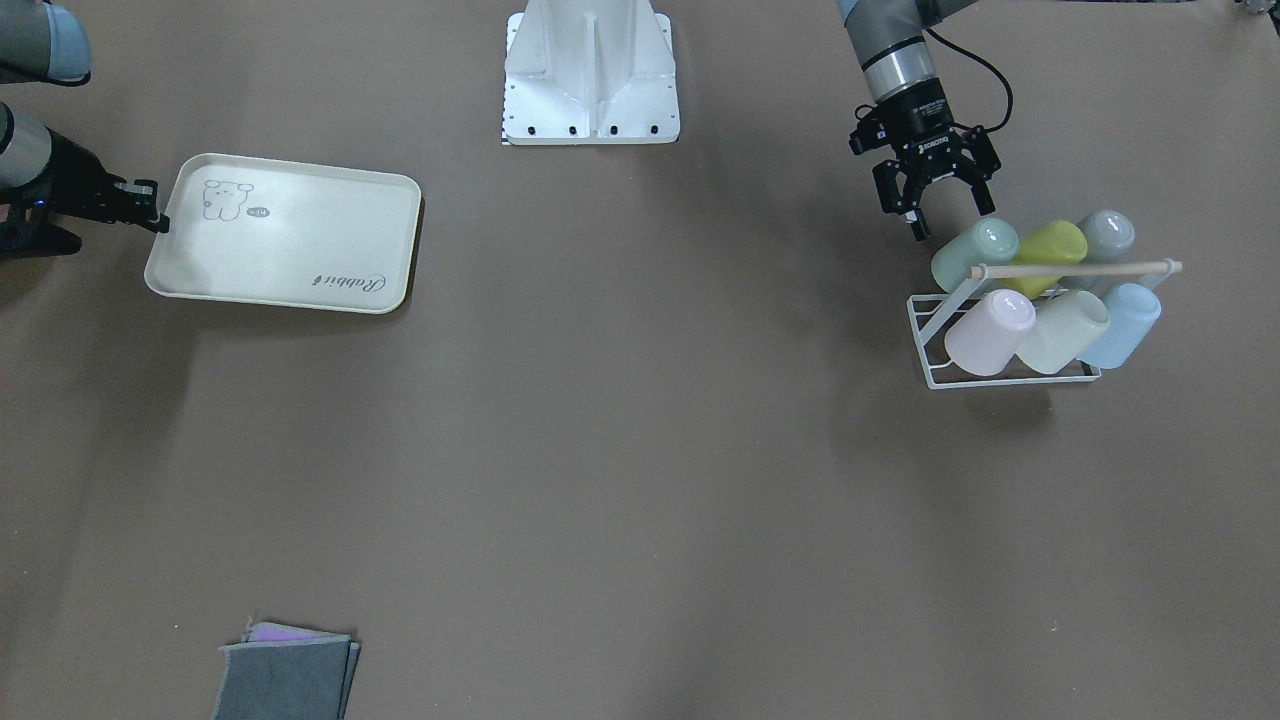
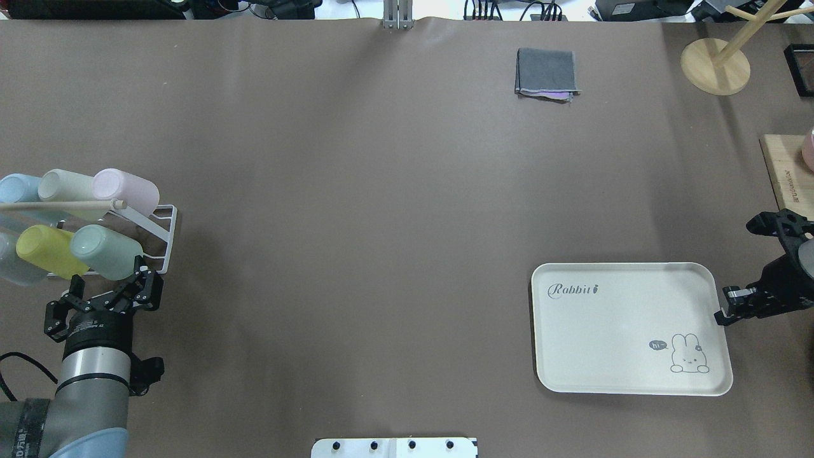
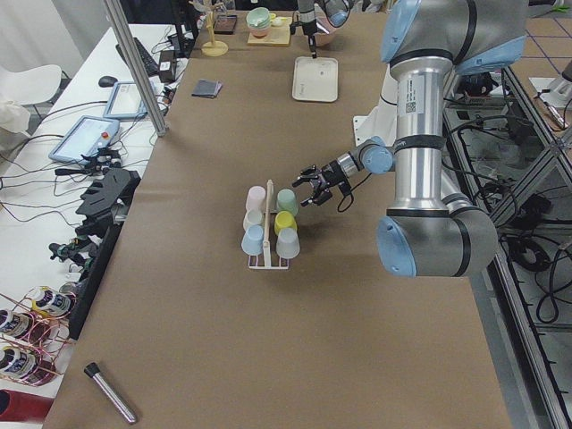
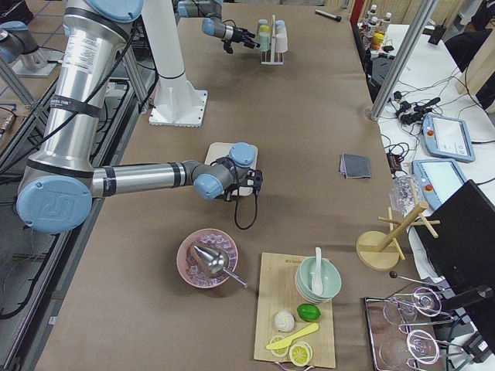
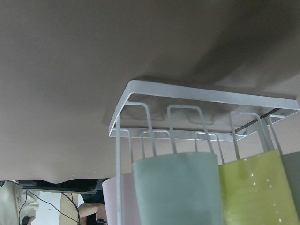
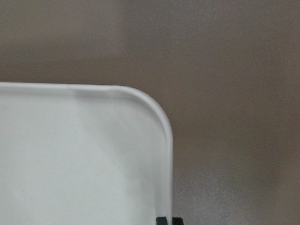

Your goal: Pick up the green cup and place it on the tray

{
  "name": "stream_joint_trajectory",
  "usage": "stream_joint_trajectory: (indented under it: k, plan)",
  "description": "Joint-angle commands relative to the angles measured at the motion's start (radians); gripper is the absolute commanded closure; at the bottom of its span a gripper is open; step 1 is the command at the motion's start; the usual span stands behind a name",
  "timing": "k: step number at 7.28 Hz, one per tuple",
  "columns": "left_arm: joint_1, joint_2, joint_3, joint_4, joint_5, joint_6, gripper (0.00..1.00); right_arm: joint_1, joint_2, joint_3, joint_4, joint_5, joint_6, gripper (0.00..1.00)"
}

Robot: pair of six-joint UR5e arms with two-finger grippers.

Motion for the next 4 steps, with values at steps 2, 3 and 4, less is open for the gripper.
stream_joint_trajectory:
  k: [2, 3, 4]
  plan:
    - [0.001, 0.017, 0.008, -0.002, 0.005, -0.032, 0.02, 0.067, -0.005, -0.002, 0.004, 0.086, -0.029, 1.00]
    - [0.000, 0.017, 0.011, 0.003, 0.013, -0.035, 0.02, 0.073, -0.005, -0.002, 0.004, 0.094, -0.029, 1.00]
    - [-0.002, 0.017, 0.029, 0.000, 0.016, -0.036, 0.02, 0.078, -0.004, -0.002, 0.004, 0.097, -0.032, 1.00]
